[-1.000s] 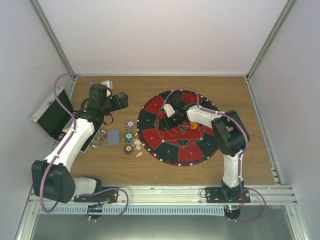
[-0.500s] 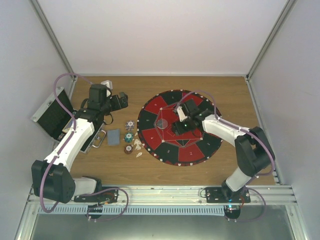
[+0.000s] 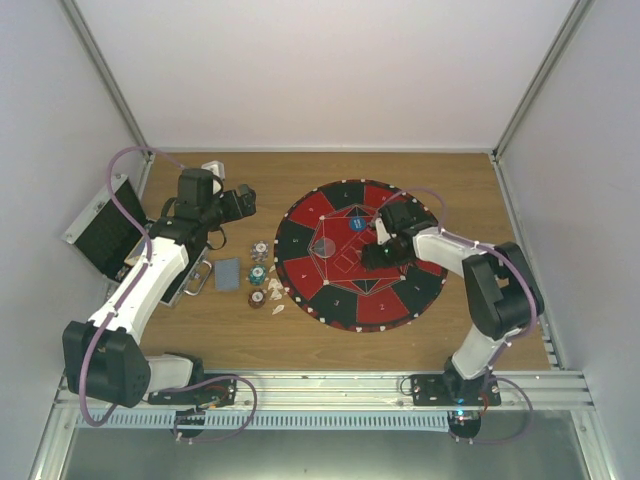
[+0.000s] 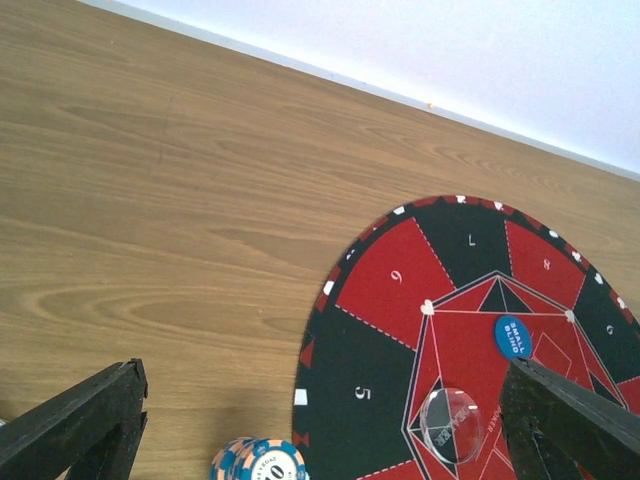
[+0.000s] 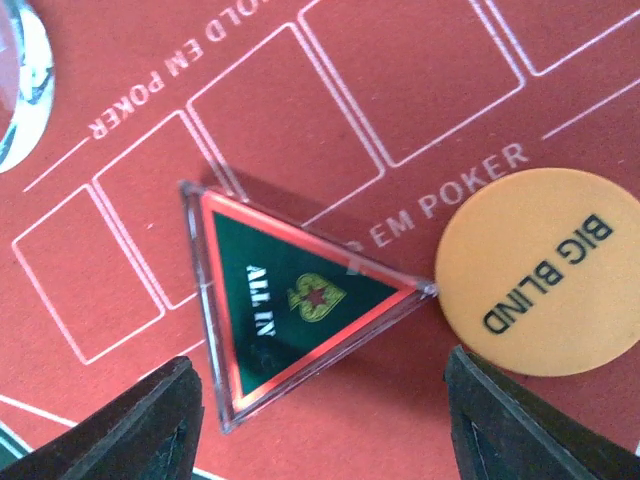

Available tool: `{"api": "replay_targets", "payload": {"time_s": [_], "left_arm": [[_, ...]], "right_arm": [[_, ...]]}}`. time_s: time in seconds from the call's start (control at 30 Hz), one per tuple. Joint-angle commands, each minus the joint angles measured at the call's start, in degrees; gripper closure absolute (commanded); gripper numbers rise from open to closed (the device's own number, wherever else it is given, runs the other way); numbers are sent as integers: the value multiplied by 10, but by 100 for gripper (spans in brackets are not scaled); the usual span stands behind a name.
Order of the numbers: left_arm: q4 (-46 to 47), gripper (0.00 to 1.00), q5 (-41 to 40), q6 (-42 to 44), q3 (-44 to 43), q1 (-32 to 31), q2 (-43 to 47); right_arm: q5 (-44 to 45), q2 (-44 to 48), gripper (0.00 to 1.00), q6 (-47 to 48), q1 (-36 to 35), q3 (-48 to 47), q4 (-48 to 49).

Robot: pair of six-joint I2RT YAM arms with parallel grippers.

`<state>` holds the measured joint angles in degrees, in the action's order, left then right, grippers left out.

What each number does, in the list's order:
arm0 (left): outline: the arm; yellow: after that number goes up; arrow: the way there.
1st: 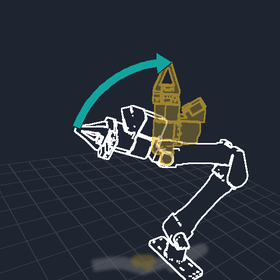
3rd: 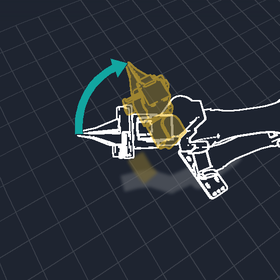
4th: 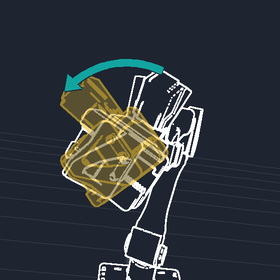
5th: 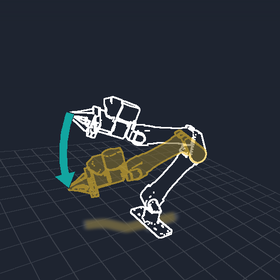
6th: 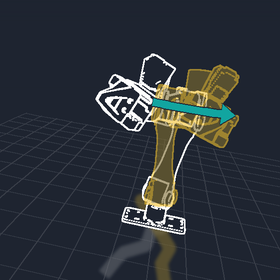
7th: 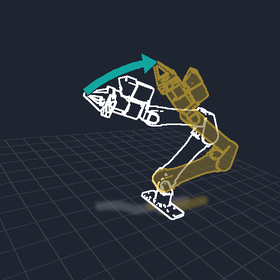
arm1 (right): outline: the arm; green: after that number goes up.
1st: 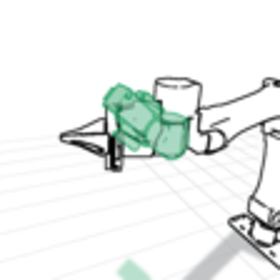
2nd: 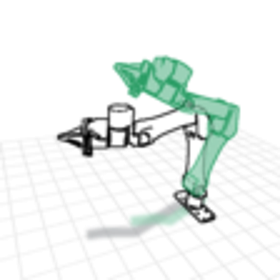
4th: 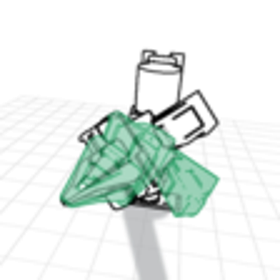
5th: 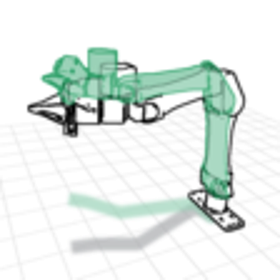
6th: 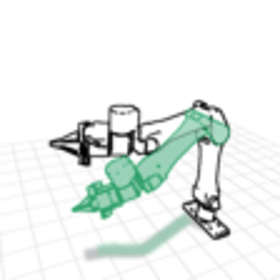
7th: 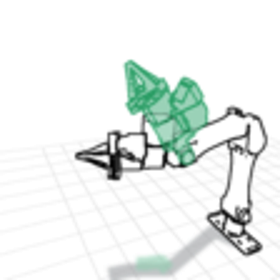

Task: Distribute texas hold em gaming equipment

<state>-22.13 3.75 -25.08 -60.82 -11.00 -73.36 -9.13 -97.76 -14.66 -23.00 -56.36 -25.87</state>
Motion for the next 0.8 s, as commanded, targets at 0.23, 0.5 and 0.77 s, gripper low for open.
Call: {"api": "replay_targets", "payload": {"time_s": [0.23, 0.5, 0.77], "left_arm": [[13, 3, -9, -4, 6, -4, 14], [13, 2, -11, -4, 5, -4, 11], [14, 2, -7, -6, 6, -3, 6]], "right_arm": [[-20, -47, 29, 41, 13, -41, 27], [-47, -59, 29, 68, 12, -47, 25], [-115, -47, 32, 76, -6, -29, 19]]}}
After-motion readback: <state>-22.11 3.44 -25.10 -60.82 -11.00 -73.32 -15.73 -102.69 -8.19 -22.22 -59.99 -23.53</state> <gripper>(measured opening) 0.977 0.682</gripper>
